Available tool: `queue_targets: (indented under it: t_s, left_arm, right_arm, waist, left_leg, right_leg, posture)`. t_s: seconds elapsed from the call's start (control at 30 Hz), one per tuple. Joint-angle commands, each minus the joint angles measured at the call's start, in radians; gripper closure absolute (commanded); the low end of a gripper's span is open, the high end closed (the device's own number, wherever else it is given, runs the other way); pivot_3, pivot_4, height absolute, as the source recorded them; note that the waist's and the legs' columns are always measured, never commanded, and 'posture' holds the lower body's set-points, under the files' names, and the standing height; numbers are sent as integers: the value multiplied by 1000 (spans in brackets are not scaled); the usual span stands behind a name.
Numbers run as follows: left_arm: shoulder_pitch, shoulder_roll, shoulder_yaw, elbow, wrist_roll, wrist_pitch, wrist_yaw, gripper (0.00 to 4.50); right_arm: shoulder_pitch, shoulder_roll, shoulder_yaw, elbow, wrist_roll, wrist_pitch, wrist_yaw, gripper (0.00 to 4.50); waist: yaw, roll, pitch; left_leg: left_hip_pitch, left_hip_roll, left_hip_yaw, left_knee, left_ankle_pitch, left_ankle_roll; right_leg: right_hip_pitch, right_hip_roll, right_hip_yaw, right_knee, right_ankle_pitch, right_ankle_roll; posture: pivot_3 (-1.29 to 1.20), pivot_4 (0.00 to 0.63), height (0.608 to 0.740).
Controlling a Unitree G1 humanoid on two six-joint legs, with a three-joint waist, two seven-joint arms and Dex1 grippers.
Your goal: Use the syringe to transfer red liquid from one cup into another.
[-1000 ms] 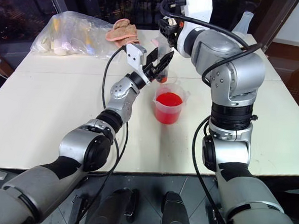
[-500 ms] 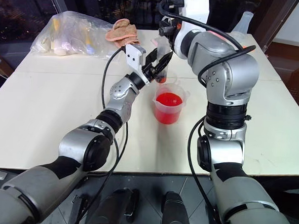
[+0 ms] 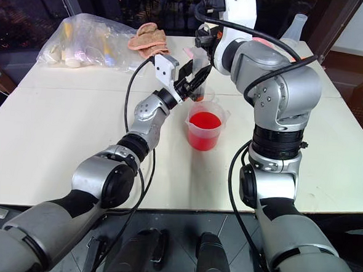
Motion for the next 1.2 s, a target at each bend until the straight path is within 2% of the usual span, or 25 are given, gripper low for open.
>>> queue_targets:
  t_s: [0.03,1.2]
  left_arm:
    - [-47,0,12,-28,-10,-13,15,2991]
    - [-108,11,33,-6,-11,-10,62,2991]
  right_arm:
    - [14,37,37,-30,39,43,38,3731]
    - [52,67,46,-74,10,57,62,3731]
  waist:
    - [0,0,0]
    - [-1,0,0]
  left_leg:
    - [0,0,0,0,0,0]
    - [0,0,0,0,0,0]
  right_leg:
    - [0,0,0,0,0,0]
    - [0,0,0,0,0,0]
  posture:
    - [0,150,740]
    - [0,150,740]
